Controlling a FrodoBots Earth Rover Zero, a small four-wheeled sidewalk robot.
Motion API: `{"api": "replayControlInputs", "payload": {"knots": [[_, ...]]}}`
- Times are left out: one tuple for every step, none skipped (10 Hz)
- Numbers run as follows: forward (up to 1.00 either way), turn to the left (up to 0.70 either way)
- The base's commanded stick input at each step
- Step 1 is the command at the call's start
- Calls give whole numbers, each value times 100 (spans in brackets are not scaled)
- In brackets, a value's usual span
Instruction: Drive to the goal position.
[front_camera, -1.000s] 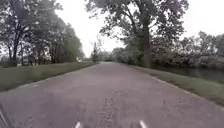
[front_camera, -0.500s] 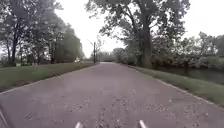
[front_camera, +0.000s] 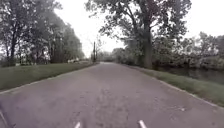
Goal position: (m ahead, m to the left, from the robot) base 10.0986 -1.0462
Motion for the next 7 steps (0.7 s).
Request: {"api": "replayControlInputs", "payload": {"knots": [[70, 0], [70, 0], [70, 0], [70, 0], [70, 0], [70, 0], [70, 0]]}}
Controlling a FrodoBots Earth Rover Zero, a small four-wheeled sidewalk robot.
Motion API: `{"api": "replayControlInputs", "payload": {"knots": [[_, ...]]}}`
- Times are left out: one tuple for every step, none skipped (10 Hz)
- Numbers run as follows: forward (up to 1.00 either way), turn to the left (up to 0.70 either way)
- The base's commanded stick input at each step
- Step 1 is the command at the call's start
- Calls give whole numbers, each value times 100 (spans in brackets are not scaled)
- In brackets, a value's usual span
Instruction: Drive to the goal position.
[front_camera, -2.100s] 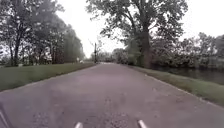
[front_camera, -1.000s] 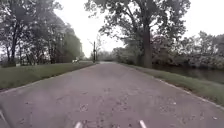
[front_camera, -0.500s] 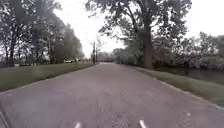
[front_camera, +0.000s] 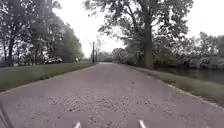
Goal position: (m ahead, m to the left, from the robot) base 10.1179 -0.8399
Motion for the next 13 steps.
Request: {"api": "replayControlInputs", "payload": {"knots": [[70, 0], [70, 0], [70, 0], [70, 0], [70, 0], [70, 0], [70, 0], [70, 0], [70, 0], [70, 0], [70, 0], [70, 0], [70, 0]]}}
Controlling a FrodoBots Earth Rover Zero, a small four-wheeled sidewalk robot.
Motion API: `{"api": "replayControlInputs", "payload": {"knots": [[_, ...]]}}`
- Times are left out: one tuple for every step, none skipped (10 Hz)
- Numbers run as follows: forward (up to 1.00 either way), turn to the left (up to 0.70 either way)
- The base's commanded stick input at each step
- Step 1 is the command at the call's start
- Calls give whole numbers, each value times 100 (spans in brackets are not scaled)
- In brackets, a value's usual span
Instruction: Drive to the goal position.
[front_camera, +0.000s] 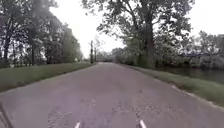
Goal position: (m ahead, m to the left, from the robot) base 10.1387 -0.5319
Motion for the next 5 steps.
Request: {"api": "replayControlInputs", "payload": {"knots": [[70, 0], [70, 0], [70, 0], [70, 0], [70, 0]]}}
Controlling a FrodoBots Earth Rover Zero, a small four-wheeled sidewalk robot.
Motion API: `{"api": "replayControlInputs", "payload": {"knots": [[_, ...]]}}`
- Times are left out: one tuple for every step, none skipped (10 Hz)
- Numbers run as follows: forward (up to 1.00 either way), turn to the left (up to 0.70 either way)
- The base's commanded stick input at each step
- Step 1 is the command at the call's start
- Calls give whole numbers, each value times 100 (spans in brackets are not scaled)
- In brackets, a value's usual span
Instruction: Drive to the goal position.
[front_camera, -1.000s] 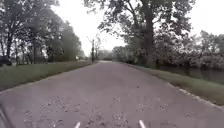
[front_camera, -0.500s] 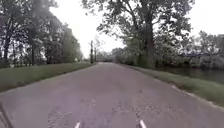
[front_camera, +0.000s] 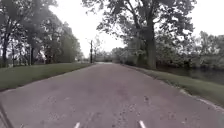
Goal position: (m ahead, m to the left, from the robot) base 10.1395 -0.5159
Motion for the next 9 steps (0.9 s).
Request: {"api": "replayControlInputs", "payload": {"knots": [[70, 0], [70, 0], [70, 0], [70, 0], [70, 0], [70, 0], [70, 0], [70, 0], [70, 0]]}}
